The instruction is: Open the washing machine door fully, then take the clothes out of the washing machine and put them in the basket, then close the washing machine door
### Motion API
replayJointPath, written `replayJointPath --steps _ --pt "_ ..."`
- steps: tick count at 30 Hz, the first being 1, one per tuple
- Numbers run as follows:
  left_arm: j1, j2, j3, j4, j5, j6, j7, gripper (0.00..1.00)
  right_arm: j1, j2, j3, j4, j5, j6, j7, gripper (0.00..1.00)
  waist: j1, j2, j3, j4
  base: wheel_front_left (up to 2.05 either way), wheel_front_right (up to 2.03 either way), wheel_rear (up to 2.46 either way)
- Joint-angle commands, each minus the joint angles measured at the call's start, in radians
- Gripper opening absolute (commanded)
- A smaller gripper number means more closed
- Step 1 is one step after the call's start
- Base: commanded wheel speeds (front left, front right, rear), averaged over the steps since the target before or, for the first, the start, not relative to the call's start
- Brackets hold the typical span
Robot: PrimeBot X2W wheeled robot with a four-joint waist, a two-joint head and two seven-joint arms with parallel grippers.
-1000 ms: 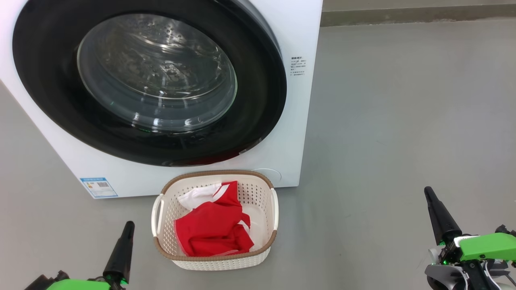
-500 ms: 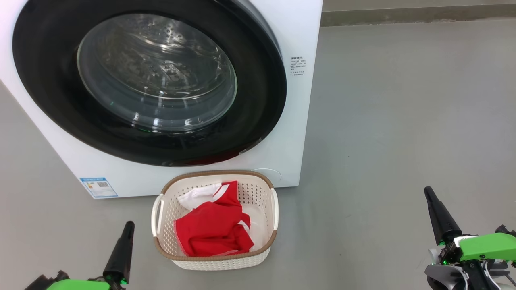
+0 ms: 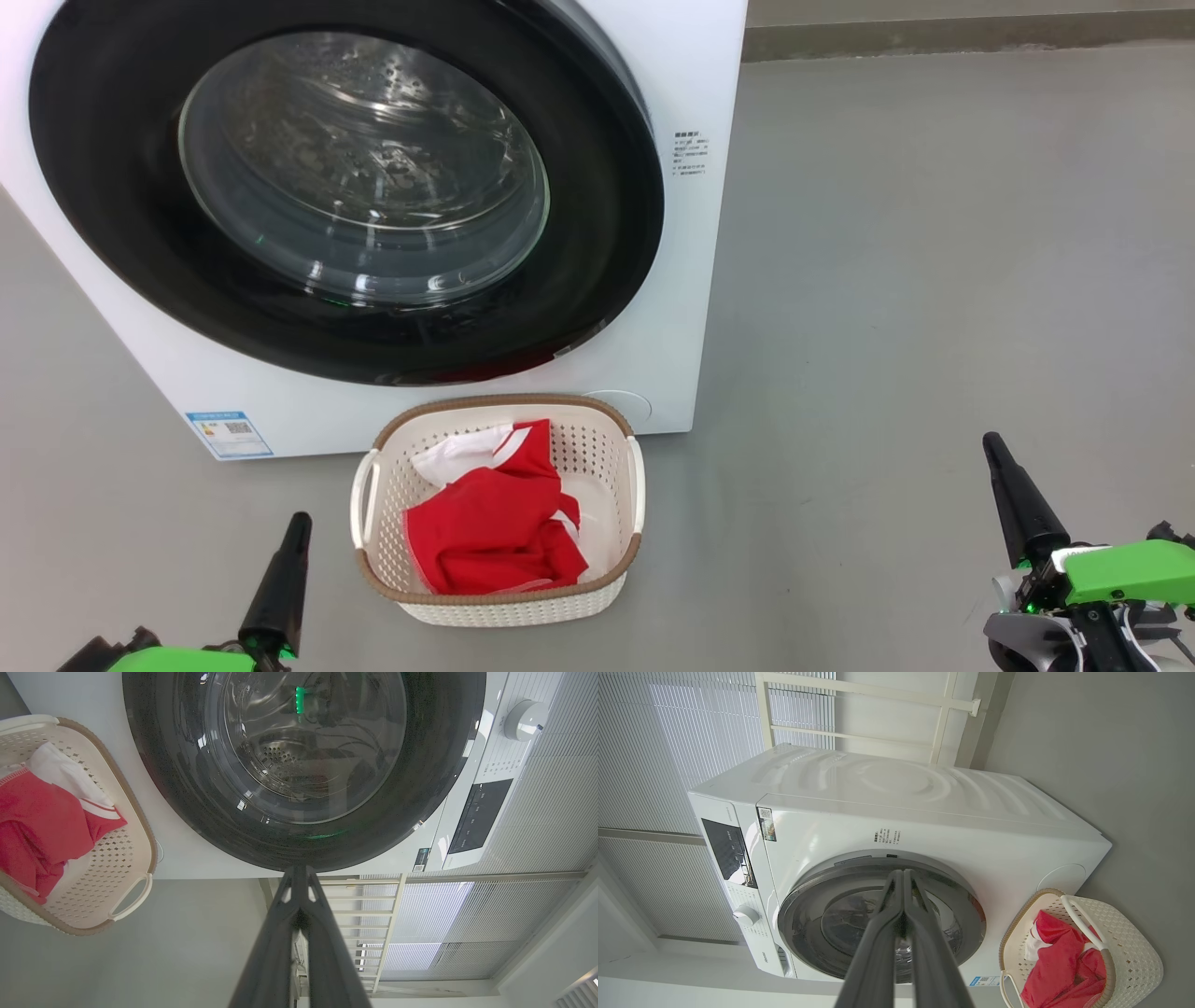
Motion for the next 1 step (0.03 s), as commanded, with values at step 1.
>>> replayJointPath --steps 1 --pt "-0.040 0.016 0.034 -0.020 -0.007 -0.007 0.003 0.00 -0.042 -0.005 0.014 -0.024 -0.004 -0.001 0.005 0.00 0.0000 0.0000 0.000 0.000 0.00 0.00 0.00"
